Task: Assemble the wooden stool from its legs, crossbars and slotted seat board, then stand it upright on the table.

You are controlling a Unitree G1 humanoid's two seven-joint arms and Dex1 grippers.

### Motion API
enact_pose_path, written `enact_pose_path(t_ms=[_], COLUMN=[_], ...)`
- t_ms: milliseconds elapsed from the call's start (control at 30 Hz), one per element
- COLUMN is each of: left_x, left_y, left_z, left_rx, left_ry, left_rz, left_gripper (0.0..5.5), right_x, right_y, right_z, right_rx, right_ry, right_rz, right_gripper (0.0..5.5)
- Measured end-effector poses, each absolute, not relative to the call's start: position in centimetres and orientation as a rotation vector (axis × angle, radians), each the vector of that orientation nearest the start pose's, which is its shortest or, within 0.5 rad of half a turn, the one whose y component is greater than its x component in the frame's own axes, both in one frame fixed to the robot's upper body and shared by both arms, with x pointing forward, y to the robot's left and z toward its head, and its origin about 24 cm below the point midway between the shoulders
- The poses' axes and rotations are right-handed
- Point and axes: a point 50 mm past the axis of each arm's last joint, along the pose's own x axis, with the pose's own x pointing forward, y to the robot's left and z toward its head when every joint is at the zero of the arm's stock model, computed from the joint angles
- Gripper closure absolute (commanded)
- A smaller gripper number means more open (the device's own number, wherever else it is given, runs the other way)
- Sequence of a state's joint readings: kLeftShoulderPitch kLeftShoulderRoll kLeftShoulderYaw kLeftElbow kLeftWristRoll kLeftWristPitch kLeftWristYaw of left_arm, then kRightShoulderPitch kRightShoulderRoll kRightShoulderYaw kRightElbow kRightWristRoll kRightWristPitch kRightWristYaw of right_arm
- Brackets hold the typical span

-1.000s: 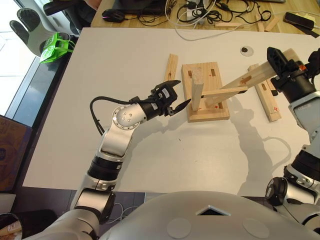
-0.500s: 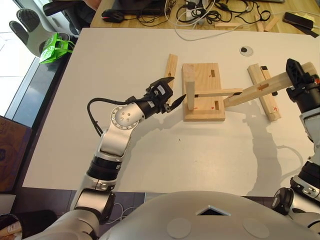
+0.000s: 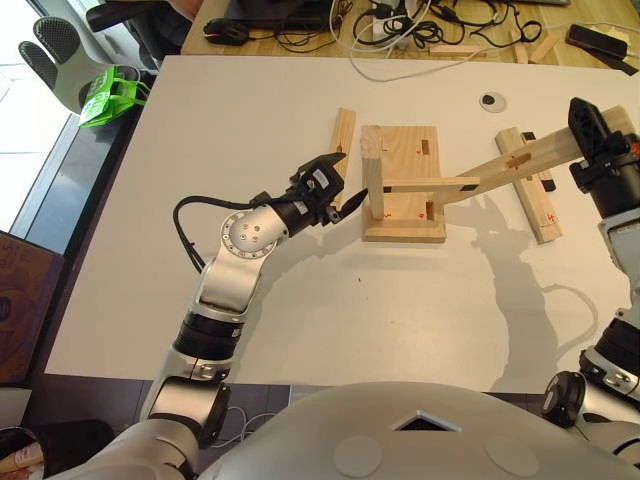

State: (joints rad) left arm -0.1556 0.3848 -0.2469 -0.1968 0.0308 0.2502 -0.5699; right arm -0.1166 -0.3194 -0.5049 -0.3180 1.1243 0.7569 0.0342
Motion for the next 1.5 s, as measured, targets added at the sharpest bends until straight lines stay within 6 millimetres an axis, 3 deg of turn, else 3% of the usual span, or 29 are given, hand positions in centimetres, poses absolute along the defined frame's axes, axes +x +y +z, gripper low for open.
enact_pose_path(t_ms=[133,433,767,900,1133,1500], left_x=[25.9,25.9,25.9,25.8,25.9,25.9], left_y=[12.4,12.4,12.1,12.0,11.9,11.7], left_z=[8.3,8.3,8.6,8.7,8.8,8.8], left_rx=[0.448,0.448,0.437,0.43,0.417,0.407], left_ry=[0.066,0.066,0.044,0.039,0.034,0.024], left_rz=[-0.798,-0.798,-0.791,-0.79,-0.787,-0.782], left_gripper=[2.15,2.15,2.15,2.15,2.15,2.15], right_x=[24.4,24.2,24.7,24.3,23.7,25.8], right_y=[-23.6,-24.0,-22.8,-21.3,-21.0,-20.3], right_z=[12.5,12.9,13.9,14.0,12.9,14.3], right_rx=[0.722,0.647,0.456,0.34,0.375,0.326], right_ry=[0.072,0.063,0.016,0.002,0.04,0.186], right_rz=[0.199,0.226,0.301,0.341,0.295,0.404], right_gripper=[4.51,4.51,4.51,4.51,4.51,4.51])
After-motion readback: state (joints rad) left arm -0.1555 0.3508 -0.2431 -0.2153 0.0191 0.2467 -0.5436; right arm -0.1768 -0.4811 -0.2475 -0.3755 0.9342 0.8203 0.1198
